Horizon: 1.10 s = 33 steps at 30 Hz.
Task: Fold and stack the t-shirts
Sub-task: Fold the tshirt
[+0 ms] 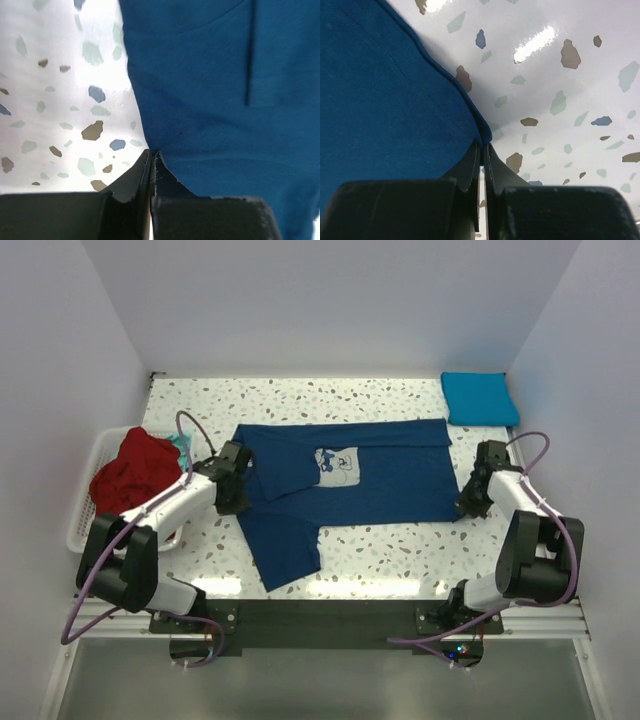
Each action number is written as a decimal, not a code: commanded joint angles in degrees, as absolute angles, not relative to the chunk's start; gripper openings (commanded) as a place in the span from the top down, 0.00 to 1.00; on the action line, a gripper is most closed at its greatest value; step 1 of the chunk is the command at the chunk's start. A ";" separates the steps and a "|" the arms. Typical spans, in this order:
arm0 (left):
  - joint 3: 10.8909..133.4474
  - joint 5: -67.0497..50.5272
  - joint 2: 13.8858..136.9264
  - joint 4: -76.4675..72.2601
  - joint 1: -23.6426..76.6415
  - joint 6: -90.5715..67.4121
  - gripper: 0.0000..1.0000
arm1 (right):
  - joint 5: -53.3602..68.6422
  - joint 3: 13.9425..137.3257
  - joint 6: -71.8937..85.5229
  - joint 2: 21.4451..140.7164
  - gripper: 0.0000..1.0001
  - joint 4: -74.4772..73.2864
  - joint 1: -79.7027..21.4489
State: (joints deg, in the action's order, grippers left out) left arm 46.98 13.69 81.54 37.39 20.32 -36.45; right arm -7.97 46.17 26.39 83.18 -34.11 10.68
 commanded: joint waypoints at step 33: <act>75.06 12.65 101.69 33.49 10.20 -31.46 1.00 | -4.13 87.18 21.88 110.74 1.00 -40.43 9.23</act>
